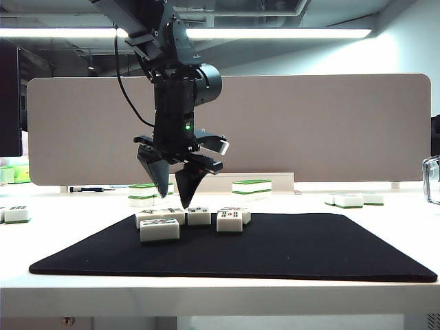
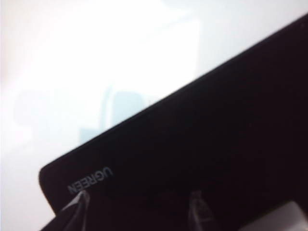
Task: Align six mahjong tiles in a row on the table.
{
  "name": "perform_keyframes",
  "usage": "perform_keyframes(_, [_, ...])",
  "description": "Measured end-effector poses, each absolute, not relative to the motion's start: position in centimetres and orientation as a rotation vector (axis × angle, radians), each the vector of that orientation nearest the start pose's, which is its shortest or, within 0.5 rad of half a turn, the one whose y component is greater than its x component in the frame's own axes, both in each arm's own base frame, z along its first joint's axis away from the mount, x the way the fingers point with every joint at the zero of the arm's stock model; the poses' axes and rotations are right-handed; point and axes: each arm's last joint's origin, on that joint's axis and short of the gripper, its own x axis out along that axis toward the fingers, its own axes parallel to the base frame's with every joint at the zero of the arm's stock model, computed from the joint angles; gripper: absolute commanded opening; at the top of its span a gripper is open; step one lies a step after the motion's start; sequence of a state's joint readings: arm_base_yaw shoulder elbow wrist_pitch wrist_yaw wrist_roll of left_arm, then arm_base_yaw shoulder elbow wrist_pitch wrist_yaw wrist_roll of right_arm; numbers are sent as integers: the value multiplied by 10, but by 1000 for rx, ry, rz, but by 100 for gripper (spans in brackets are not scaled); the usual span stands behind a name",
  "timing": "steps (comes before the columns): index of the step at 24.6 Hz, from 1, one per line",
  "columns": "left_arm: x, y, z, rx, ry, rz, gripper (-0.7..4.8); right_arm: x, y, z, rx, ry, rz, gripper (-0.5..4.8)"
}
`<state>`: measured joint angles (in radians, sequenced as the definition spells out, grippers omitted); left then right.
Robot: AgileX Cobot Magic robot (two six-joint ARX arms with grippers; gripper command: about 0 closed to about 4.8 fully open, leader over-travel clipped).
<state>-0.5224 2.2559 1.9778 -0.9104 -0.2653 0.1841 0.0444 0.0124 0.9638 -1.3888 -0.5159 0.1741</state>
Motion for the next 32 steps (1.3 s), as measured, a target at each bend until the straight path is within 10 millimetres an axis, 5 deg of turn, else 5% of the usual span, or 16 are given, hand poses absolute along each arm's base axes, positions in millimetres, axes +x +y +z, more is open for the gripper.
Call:
perform_keyframes(6, [403,-224,252,586,1019,-369,268,-67,11,302,270,478,513,-1])
perform_keyframes(13, [383,-225,280,600,942,-860,269,-67,11,302,270,478,513,-1])
perform_keyframes(19, [383,-224,255,787,976,-1078,269,-67,11,302,271,479,513,-1])
perform_keyframes(32, [394,-229,221,820,1025,-1113,269,-67,11,302,271,479,513,-1])
